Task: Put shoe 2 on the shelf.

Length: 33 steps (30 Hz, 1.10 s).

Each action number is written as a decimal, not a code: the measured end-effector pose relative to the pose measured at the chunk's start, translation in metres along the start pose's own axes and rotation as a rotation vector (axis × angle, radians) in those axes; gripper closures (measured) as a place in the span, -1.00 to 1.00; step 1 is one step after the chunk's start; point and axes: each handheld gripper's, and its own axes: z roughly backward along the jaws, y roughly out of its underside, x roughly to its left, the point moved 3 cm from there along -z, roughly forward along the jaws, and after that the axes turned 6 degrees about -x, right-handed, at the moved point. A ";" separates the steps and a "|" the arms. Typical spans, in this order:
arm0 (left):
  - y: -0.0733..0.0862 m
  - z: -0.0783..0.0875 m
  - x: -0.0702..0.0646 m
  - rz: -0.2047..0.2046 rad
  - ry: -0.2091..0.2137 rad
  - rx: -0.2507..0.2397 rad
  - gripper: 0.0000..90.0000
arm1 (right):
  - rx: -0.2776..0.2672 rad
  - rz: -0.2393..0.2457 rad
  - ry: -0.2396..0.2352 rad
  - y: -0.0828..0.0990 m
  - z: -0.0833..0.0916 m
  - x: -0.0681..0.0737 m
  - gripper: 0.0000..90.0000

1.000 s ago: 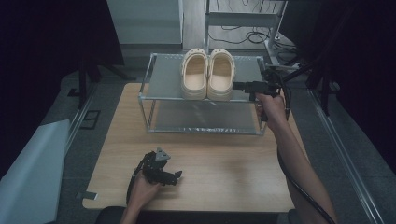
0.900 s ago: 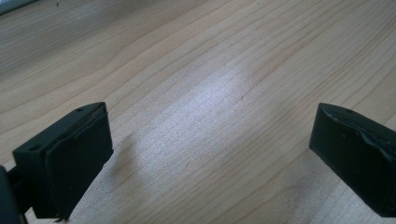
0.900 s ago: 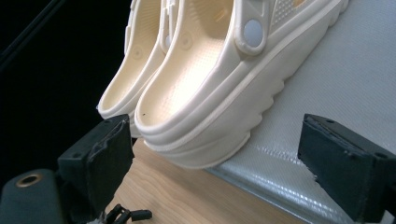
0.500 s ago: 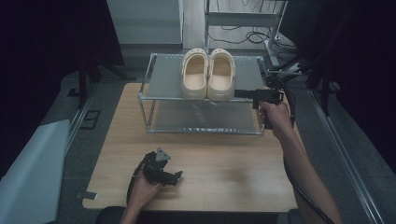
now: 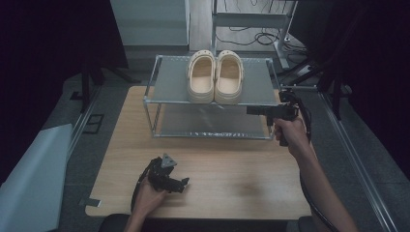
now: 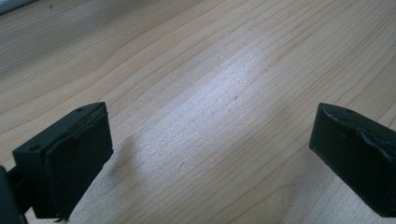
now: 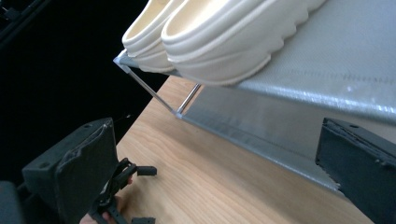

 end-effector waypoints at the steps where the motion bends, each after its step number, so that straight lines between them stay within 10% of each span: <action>1: 0.000 0.000 0.000 0.001 0.000 0.000 -1.00 | -0.001 -0.001 -0.002 0.002 0.001 -0.001 -1.00; 33: 0.001 0.003 0.000 -0.003 -0.007 -0.014 -1.00 | 0.046 0.067 0.054 0.086 0.051 -0.029 -1.00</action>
